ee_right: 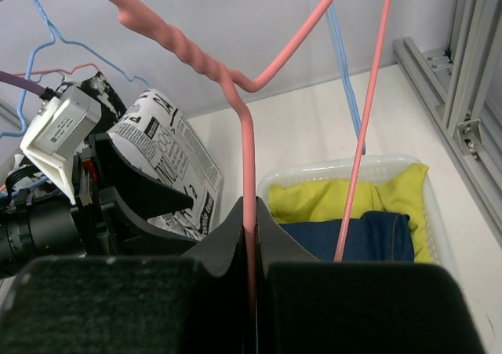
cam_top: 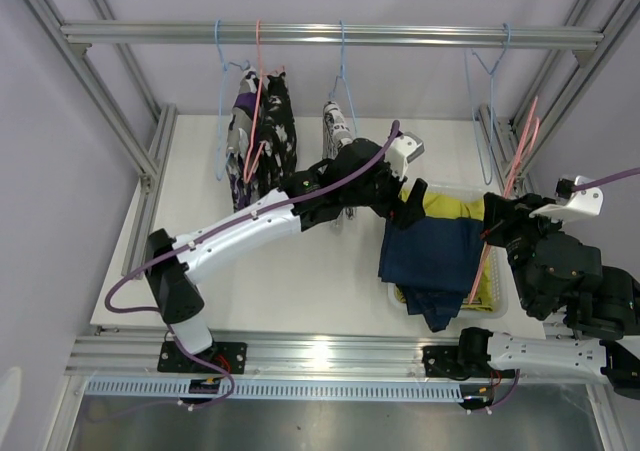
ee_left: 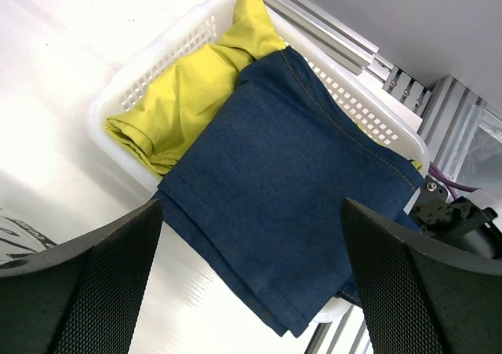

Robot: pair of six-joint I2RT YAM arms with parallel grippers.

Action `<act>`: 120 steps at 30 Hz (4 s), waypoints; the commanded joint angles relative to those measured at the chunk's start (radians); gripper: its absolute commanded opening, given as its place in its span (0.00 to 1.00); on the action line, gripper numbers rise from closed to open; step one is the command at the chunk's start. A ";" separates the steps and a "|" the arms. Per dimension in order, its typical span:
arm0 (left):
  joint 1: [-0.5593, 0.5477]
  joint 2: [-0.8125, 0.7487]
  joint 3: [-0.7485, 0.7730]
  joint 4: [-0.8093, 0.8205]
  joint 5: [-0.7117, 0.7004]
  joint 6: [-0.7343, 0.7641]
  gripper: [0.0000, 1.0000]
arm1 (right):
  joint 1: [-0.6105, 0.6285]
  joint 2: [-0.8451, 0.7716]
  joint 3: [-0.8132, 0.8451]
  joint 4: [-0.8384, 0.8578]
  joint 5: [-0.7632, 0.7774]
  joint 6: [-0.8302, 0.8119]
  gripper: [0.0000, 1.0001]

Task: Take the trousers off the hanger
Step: Place the trousers in the bin, then place the hanger at the clothesline.

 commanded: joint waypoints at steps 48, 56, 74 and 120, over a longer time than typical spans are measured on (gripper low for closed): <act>-0.193 0.143 0.055 -0.133 -0.064 -0.205 0.01 | 0.006 -0.054 0.034 -0.058 -0.037 0.097 0.00; -0.223 0.241 0.085 -0.041 0.053 -0.234 0.01 | 0.006 -0.058 0.033 -0.079 -0.041 0.112 0.00; -0.286 0.338 0.009 0.004 0.064 -0.268 0.01 | 0.006 -0.063 0.034 -0.118 -0.044 0.149 0.00; -0.004 -0.941 -0.481 0.003 -0.502 0.155 0.99 | -0.752 0.382 0.045 0.379 -1.196 -0.135 0.00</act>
